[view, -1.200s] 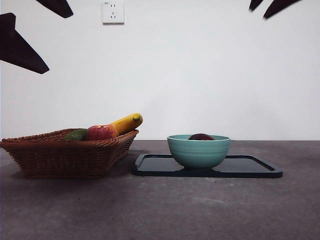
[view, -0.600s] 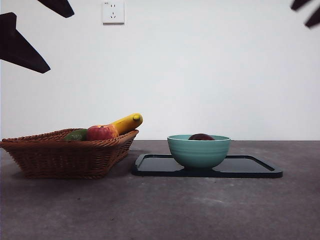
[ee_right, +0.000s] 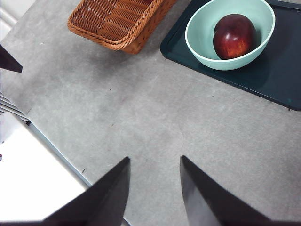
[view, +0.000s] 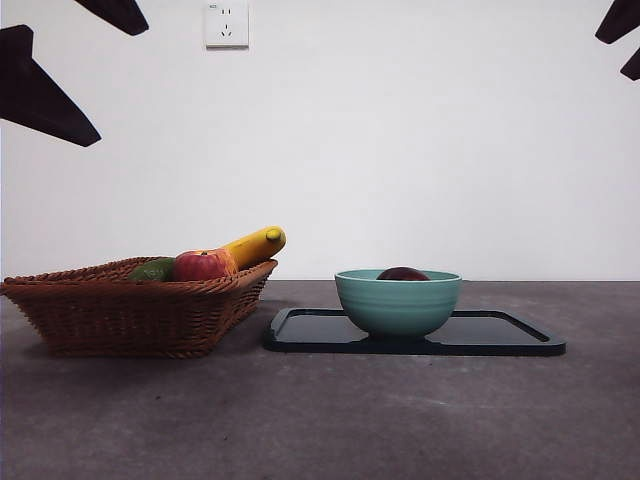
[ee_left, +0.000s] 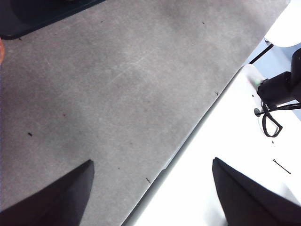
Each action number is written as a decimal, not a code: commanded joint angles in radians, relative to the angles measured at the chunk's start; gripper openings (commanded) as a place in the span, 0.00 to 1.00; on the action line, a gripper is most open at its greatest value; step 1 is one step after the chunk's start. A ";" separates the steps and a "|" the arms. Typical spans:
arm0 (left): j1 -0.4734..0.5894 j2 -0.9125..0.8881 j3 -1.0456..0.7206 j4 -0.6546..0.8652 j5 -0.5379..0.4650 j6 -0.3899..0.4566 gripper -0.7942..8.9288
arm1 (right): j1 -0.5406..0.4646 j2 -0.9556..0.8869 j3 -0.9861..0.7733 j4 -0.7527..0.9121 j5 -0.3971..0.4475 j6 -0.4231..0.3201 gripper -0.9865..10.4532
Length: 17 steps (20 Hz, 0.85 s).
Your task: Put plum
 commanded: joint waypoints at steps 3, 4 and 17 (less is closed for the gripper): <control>-0.006 0.005 0.009 0.011 0.005 0.001 0.50 | 0.006 0.005 0.007 0.009 -0.004 -0.011 0.24; -0.006 0.005 0.009 0.018 0.005 -0.005 0.50 | 0.006 0.005 0.007 0.009 -0.004 -0.011 0.24; -0.026 0.302 0.362 0.190 -0.087 -0.077 0.50 | 0.006 0.005 0.007 0.008 -0.004 -0.010 0.24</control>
